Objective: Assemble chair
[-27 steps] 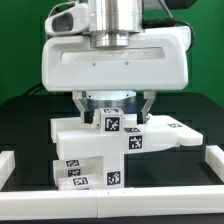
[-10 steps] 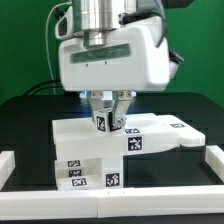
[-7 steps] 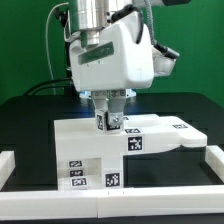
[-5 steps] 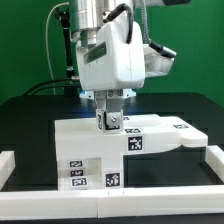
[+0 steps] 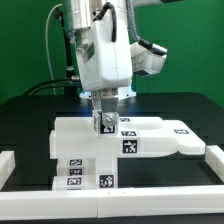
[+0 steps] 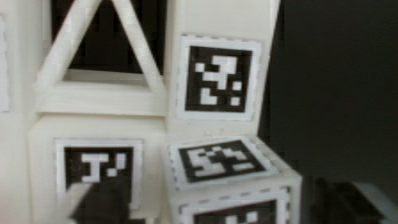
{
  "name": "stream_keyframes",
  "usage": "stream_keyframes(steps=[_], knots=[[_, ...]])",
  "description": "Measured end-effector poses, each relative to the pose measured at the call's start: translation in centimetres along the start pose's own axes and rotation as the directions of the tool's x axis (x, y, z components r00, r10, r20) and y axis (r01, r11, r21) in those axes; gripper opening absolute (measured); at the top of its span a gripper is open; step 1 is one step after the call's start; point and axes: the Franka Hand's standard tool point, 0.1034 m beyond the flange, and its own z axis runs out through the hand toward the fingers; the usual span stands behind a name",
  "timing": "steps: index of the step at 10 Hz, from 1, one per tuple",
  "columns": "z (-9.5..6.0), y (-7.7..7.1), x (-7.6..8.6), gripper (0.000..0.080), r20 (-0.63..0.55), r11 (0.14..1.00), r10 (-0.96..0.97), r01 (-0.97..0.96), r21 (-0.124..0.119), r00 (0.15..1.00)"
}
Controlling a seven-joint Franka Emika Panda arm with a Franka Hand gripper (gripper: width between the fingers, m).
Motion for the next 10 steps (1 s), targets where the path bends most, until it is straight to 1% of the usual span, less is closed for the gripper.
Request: stream_keyframes(steps=[1,2,3,5,6,8,9,10], knots=[[-0.14,-0.27,-0.49,0.0604,0.017,0.967,-0.252,0.252,-0.041,0.968],[-0.11,-0.34,-0.6,0.064,0.049,0.91,-0.409,0.411,-0.055,0.911],[0.04,-0.17,-0.93,0.064,0.068,0.861,-0.501,0.505,-0.062,0.863],[0.08,-0.06,-0.84,0.0647,0.076,0.792,-0.605,0.609,-0.054,0.793],[0.09,-0.05,-0.84,0.0649,0.078,0.771,-0.631,0.635,-0.051,0.772],[0.08,-0.02,-0.73,0.0649,0.084,0.66,-0.746,0.75,-0.04,0.661],[0.08,-0.09,-0.46,0.0649,0.09,0.496,-0.862,0.867,-0.049,0.499],[0.26,-0.01,-0.65,0.0649,0.102,0.368,-0.923,0.928,-0.052,0.372]])
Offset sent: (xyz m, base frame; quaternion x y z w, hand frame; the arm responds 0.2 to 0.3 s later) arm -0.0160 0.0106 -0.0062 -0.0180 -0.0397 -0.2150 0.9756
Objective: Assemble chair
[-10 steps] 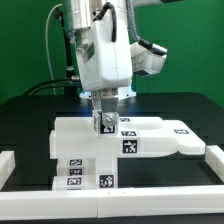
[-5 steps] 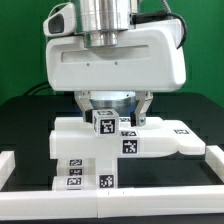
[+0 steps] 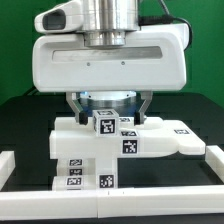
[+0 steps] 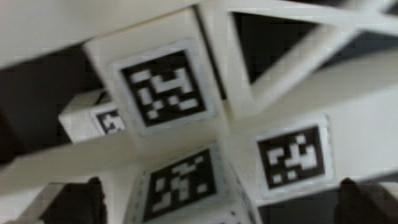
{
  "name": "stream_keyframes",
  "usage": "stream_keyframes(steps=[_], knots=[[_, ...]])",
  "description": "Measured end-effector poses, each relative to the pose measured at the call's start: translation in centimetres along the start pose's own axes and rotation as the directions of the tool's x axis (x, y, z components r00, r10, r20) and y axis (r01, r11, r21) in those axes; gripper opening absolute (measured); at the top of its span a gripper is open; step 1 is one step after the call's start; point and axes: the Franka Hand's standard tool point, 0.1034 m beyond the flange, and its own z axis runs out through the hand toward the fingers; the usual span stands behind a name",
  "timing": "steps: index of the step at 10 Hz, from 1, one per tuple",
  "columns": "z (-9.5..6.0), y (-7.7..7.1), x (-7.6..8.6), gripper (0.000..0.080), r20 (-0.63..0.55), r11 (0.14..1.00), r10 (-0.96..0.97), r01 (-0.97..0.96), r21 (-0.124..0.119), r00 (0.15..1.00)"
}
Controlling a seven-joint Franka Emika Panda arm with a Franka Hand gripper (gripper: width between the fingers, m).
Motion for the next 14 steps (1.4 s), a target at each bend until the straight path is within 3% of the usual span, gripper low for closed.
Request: stream_keyframes(steps=[2,4,5,6,10,13,14], knots=[[0.0,0.0,0.0,0.0649,0.001,0.999,-0.032,0.032,0.001,0.999],[0.0,0.0,0.0,0.0389,0.001,1.0,-0.015,0.015,0.001,1.0],[0.0,0.0,0.0,0.0389,0.0,0.999,0.033,-0.033,0.002,0.999],[0.0,-0.1,0.0,0.0275,0.001,0.99,0.141,-0.141,0.004,0.99],[0.2,0.5,0.3,0.0275,-0.003,0.883,0.469,-0.469,-0.002,0.883],[0.2,1.2,0.5,0.0275,0.001,0.678,0.735,-0.735,0.01,0.678],[0.2,1.4,0.5,0.0275,0.009,0.571,0.821,-0.821,0.019,0.571]])
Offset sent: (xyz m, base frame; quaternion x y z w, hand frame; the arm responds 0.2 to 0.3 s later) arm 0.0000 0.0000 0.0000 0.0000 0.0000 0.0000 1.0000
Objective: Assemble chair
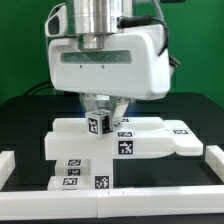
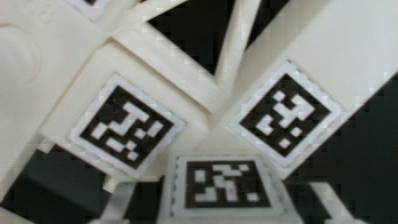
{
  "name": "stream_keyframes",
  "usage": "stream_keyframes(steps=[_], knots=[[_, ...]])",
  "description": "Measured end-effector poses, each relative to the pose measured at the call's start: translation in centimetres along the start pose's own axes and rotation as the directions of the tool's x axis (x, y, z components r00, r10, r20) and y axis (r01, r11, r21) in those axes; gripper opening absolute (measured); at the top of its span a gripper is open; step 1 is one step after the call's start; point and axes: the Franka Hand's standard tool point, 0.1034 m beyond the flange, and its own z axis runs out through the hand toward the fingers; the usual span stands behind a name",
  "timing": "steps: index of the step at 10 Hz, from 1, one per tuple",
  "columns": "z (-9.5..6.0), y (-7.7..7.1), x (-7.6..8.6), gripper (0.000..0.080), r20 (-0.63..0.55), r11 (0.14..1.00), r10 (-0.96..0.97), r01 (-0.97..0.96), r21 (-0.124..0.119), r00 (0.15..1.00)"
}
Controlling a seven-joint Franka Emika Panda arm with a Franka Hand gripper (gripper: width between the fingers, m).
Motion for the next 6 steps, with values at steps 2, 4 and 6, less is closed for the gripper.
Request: stream_keyframes(steps=[2,4,6], knots=[[-0.11,-0.14,0.44,0.0275,0.009,0.967,0.251,-0.251,0.044,0.968],[-0.14,-0.21,0.36,0.0275,0.015,0.936,0.348,-0.348,0.043,0.937],[-0.11,-0.11,0.52,0.0275,0.022,0.907,0.418,-0.418,0.043,0.908]])
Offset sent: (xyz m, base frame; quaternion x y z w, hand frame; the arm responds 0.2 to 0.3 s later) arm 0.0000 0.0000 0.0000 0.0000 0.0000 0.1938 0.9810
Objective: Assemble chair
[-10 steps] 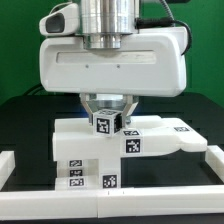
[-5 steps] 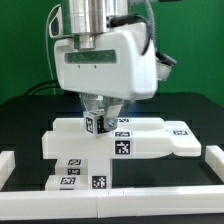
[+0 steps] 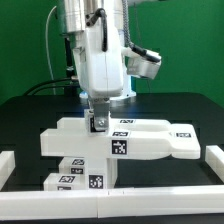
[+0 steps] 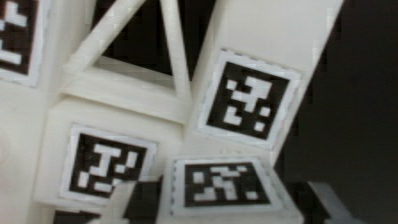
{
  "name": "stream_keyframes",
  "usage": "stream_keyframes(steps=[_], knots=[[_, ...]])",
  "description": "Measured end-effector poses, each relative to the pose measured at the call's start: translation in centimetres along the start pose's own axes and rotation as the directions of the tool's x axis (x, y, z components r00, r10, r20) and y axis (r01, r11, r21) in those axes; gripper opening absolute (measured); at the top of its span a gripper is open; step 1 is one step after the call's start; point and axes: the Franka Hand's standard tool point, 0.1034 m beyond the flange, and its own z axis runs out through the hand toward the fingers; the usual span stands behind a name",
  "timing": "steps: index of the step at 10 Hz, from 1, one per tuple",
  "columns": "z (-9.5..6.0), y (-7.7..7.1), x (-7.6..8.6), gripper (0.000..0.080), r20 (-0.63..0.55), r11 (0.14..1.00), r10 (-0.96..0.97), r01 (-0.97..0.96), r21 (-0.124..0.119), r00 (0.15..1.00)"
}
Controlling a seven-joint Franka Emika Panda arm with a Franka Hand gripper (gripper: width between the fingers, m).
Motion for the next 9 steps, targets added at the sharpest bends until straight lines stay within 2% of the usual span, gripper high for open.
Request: stream_keyframes(steps=[2,4,5,9], knots=[[0.16,0.18,1.32,0.0275,0.026,0.985,0.171,-0.171,0.01,0.985],[0.15,0.16,1.45,0.0275,0.045,0.936,0.352,-0.353,0.01,0.935],[0.18,0.11,1.4,0.0275,0.057,0.879,0.476,-0.477,0.007,0.878],[0.35,0.09,0.75,0.0274,0.059,0.789,0.614,-0.615,-0.006,0.787]])
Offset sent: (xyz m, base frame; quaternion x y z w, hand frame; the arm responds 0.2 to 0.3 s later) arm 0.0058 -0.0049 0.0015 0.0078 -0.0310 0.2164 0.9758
